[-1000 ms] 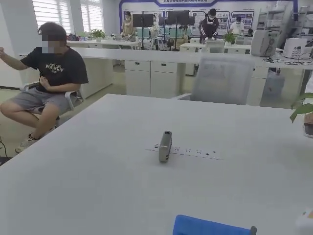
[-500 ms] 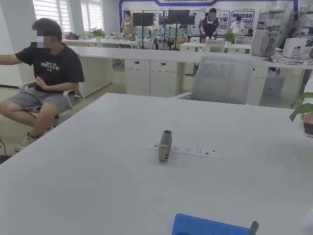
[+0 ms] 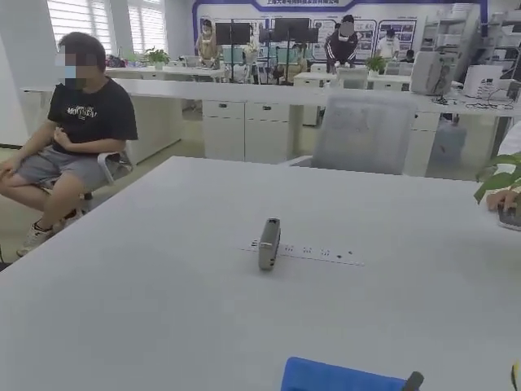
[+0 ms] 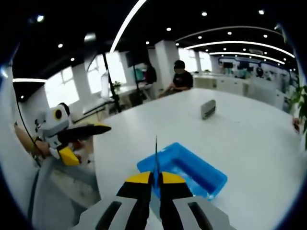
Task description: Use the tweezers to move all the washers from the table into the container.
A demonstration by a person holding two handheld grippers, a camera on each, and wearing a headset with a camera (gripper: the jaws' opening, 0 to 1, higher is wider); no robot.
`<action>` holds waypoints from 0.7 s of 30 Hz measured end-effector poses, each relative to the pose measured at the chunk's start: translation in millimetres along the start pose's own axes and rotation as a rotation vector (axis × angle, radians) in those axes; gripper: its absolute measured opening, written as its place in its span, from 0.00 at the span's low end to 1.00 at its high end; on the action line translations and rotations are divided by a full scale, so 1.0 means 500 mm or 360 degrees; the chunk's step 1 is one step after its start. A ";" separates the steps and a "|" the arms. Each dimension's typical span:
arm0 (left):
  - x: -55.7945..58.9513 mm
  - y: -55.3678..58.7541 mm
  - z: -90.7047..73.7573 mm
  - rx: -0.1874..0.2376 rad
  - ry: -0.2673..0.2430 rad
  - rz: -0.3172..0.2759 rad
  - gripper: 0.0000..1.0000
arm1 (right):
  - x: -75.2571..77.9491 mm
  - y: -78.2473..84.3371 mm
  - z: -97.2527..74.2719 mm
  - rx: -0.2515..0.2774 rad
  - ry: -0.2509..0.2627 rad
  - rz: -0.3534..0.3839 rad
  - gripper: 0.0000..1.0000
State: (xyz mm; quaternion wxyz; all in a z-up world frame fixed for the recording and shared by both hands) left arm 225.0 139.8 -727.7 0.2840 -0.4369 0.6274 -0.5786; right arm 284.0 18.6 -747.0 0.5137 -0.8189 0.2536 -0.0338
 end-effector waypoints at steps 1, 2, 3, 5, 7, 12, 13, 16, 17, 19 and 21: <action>0.000 0.001 0.000 -0.0003 -0.0001 0.0002 0.87 | -0.008 0.003 0.002 0.0003 -0.0015 0.0011 0.02; -0.001 0.001 0.000 -0.0007 -0.0003 0.0003 0.87 | -0.014 0.009 0.004 0.0000 -0.0038 0.0034 0.02; -0.001 0.002 0.000 -0.0008 -0.0005 0.0004 0.87 | -0.018 0.016 0.005 -0.0005 -0.0054 0.0053 0.02; -0.002 0.002 0.000 -0.0010 -0.0006 0.0003 0.87 | -0.022 0.035 0.011 -0.0025 -0.0073 0.0079 0.02; -0.002 0.003 0.000 -0.0011 -0.0006 0.0003 0.86 | -0.030 0.053 0.017 -0.0054 -0.0089 0.0104 0.02; -0.001 0.007 0.001 -0.0033 0.0000 0.0011 0.86 | -0.047 0.079 0.029 -0.0071 -0.0118 0.0165 0.02; -0.001 0.007 0.001 -0.0037 0.0002 0.0011 0.86 | -0.049 0.083 0.031 -0.0078 -0.0122 0.0170 0.02; 0.000 0.009 0.001 -0.0046 0.0004 0.0016 0.86 | -0.060 0.102 0.038 -0.0116 -0.0140 0.0181 0.02; 0.000 0.009 0.002 -0.0047 0.0006 0.0017 0.86 | -0.062 0.109 0.040 -0.0126 -0.0145 0.0183 0.02; 0.000 0.011 0.002 -0.0056 0.0008 0.0023 0.85 | -0.070 0.122 0.044 -0.0150 -0.0151 0.0195 0.02; 0.001 0.012 0.002 -0.0060 0.0010 0.0024 0.85 | -0.074 0.134 0.047 -0.0164 -0.0161 0.0216 0.02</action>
Point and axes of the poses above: the centre of the closed fingertips' face, and the gripper's own axes: z roughly forward along the fingers, x roughly to its right, y roughly out of its underside, the point moved 1 cm from there along -z, roughly backward along the fingers, and after that the axes turned 1 degree about -y, right-handed, at the moved point
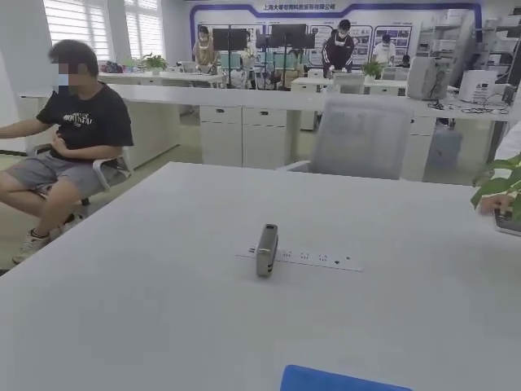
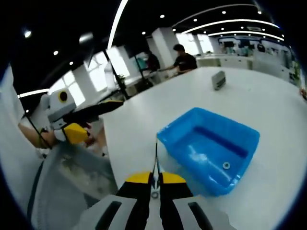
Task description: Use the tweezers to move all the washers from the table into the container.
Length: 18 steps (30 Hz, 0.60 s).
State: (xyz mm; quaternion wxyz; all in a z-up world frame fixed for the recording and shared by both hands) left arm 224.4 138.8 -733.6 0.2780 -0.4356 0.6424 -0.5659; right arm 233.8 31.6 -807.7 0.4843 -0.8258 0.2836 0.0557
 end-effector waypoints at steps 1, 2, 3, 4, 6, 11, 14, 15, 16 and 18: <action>0.000 0.000 0.000 -0.0002 -0.0001 0.0000 0.85 | -0.001 0.004 0.001 -0.0005 0.0000 0.0003 0.02; -0.001 0.001 -0.001 -0.0003 -0.0005 0.0003 0.85 | -0.003 0.008 0.002 -0.0013 -0.0004 0.0010 0.02; -0.001 0.001 -0.001 -0.0003 -0.0005 0.0002 0.85 | -0.004 0.010 0.003 -0.0015 -0.0007 0.0013 0.02; -0.001 0.001 -0.001 -0.0004 -0.0006 0.0001 0.85 | -0.005 0.013 0.004 -0.0019 -0.0010 0.0018 0.02; -0.002 0.001 -0.001 -0.0005 -0.0007 0.0002 0.85 | -0.012 0.013 0.005 -0.0024 -0.0008 0.0018 0.02; 0.000 0.005 0.000 -0.0019 -0.0001 0.0007 0.84 | -0.016 0.015 0.007 -0.0027 -0.0020 0.0029 0.03; 0.000 0.004 0.000 -0.0018 -0.0002 0.0008 0.84 | -0.020 0.020 0.008 -0.0051 -0.0017 -0.0002 0.03; -0.001 0.004 0.000 -0.0017 -0.0003 0.0006 0.84 | -0.023 0.021 0.009 -0.0057 -0.0014 -0.0020 0.03; -0.001 0.004 0.000 -0.0016 -0.0003 0.0006 0.84 | -0.025 0.021 0.009 -0.0063 -0.0012 -0.0033 0.03; -0.001 0.005 0.000 -0.0019 -0.0005 0.0008 0.84 | -0.027 0.021 0.009 -0.0065 -0.0010 -0.0064 0.03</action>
Point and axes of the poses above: the centre of the closed fingertips' face, and the gripper's own axes: z roughly forward along the fingers, x roughly to its right, y roughly out of its underside, the point moved 1 cm from there along -z, roughly backward along the fingers, and after that the axes turned 1 degree about -y, right-handed, at the moved point
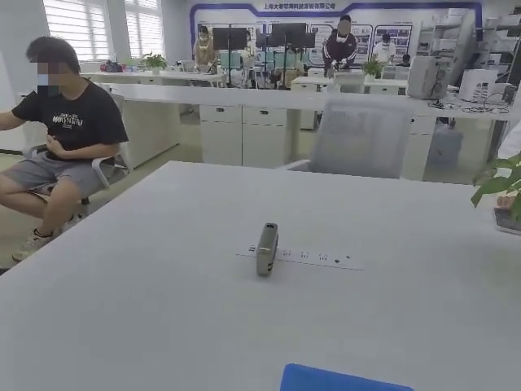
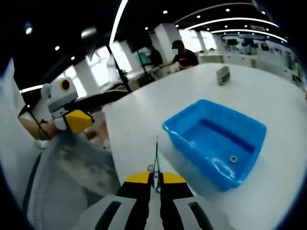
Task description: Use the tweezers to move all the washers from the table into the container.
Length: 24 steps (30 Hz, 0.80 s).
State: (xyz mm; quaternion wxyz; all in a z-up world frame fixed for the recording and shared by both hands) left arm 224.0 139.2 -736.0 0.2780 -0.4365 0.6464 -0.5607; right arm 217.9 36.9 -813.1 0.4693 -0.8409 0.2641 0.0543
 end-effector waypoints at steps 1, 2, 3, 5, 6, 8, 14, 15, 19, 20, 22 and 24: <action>0.000 0.000 0.000 -0.0002 0.0000 0.0001 0.84 | -0.001 0.000 0.000 -0.0004 0.0003 -0.0017 0.03; 0.000 0.000 0.000 -0.0002 0.0001 0.0003 0.84 | -0.003 0.000 0.000 -0.0010 0.0003 -0.0047 0.03; 0.000 0.000 0.000 -0.0002 0.0001 0.0004 0.83 | -0.004 0.000 0.001 -0.0014 0.0000 -0.0074 0.03; 0.000 0.001 0.000 -0.0005 0.0000 0.0003 0.83 | -0.005 0.001 0.001 -0.0034 0.0008 -0.0177 0.03; -0.001 0.001 0.000 -0.0005 0.0000 0.0003 0.83 | -0.008 0.002 0.003 -0.0047 0.0004 -0.0240 0.03; -0.001 0.000 0.000 -0.0003 -0.0003 0.0005 0.83 | -0.014 0.006 0.005 -0.0077 0.0017 -0.0369 0.03; -0.002 0.002 0.000 -0.0010 -0.0004 0.0009 0.83 | -0.030 0.014 0.013 -0.0137 0.0052 -0.0612 0.03; -0.001 0.002 0.000 -0.0011 -0.0004 0.0010 0.83 | -0.034 0.015 0.013 -0.0138 0.0055 -0.0617 0.03; -0.002 0.003 0.000 -0.0014 -0.0007 0.0009 0.83 | -0.033 0.017 0.013 -0.0141 0.0076 -0.0651 0.03; -0.002 0.003 0.000 -0.0014 -0.0007 0.0009 0.83 | -0.033 0.016 0.012 -0.0139 0.0079 -0.0651 0.03; -0.002 0.003 0.000 -0.0015 -0.0005 0.0011 0.83 | -0.027 0.016 0.011 -0.0138 0.0089 -0.0656 0.03; -0.001 0.003 0.000 -0.0017 0.0000 0.0014 0.82 | -0.025 0.015 0.011 -0.0138 0.0092 -0.0656 0.03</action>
Point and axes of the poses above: the centre of the closed fingertips' face, and the gripper's own axes: z roughly forward along the fingers, x roughly to its right, y roughly out of its underside, the point moved 1 cm from there along -z, roughly backward along the fingers, and after that the axes turned 1 degree about -y, right-handed, at the moved point
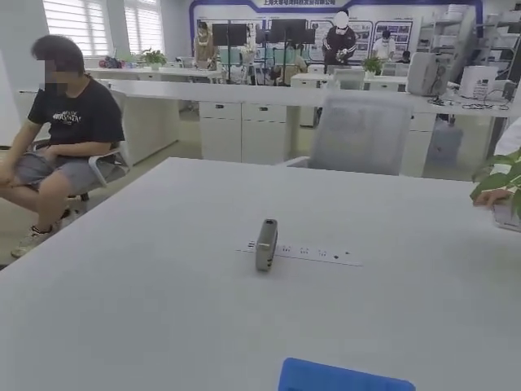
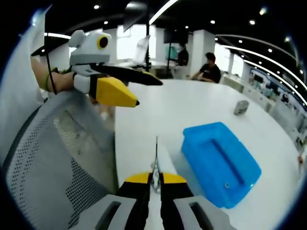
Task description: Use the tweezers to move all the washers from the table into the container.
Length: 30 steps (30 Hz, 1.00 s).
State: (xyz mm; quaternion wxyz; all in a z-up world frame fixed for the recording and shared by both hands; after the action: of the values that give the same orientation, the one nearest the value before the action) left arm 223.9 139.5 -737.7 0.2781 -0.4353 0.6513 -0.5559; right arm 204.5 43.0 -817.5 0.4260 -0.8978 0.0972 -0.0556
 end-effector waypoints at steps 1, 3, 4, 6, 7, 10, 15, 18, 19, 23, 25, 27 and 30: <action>0.000 0.000 0.000 -0.0002 0.0001 0.0001 0.82 | 0.000 0.000 0.000 -0.0002 -0.0003 0.0002 0.03; 0.000 0.001 0.000 -0.0005 0.0001 0.0003 0.82 | 0.000 0.002 0.003 -0.0004 -0.0010 -0.0003 0.03; 0.000 0.001 0.000 -0.0005 0.0001 0.0002 0.82 | 0.000 0.003 0.005 -0.0006 -0.0020 0.0018 0.04; -0.001 0.001 0.000 -0.0004 -0.0001 0.0002 0.82 | -0.002 0.004 0.006 -0.0006 -0.0016 0.0012 0.04; -0.001 0.001 -0.001 -0.0004 -0.0003 0.0002 0.82 | -0.002 0.005 0.005 -0.0010 -0.0018 0.0016 0.04; -0.001 0.001 0.000 -0.0002 -0.0002 -0.0001 0.82 | -0.004 0.005 0.006 -0.0016 -0.0016 -0.0003 0.03; 0.001 0.002 0.000 -0.0002 0.0004 0.0000 0.82 | -0.009 0.005 0.006 -0.0027 -0.0021 -0.0027 0.03; 0.001 0.001 0.000 0.0002 0.0003 -0.0001 0.82 | -0.007 0.006 0.004 -0.0029 -0.0009 -0.0009 0.03; 0.001 0.000 0.000 0.0006 0.0003 -0.0003 0.82 | -0.006 0.006 0.004 -0.0027 -0.0005 0.0004 0.03; 0.001 -0.001 -0.001 0.0013 0.0004 -0.0004 0.82 | -0.003 0.005 0.004 -0.0022 0.0009 0.0047 0.03; 0.000 -0.001 -0.001 0.0013 0.0002 -0.0002 0.82 | -0.004 0.005 0.003 -0.0020 0.0016 0.0049 0.03; 0.000 -0.002 -0.001 0.0019 0.0000 -0.0005 0.82 | -0.005 -0.001 -0.001 0.0001 0.0022 0.0061 0.03; -0.001 -0.002 -0.001 0.0020 -0.0003 -0.0004 0.82 | -0.001 -0.011 -0.009 0.0022 0.0032 0.0086 0.03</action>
State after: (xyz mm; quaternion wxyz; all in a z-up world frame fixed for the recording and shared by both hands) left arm 224.0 140.3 -736.7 0.2807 -0.4350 0.6470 -0.5598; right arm 204.0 43.1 -810.7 0.4327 -0.8912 0.1254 -0.0539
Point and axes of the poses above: the centre of the closed fingertips' face, and the gripper's own axes: z roughly forward along the fingers, x roughly to its right, y roughly out of its underside, the point moved 1 cm from there along -z, roughly backward along the fingers, and after that the axes turned 1 degree about -y, right-handed, at the moved point
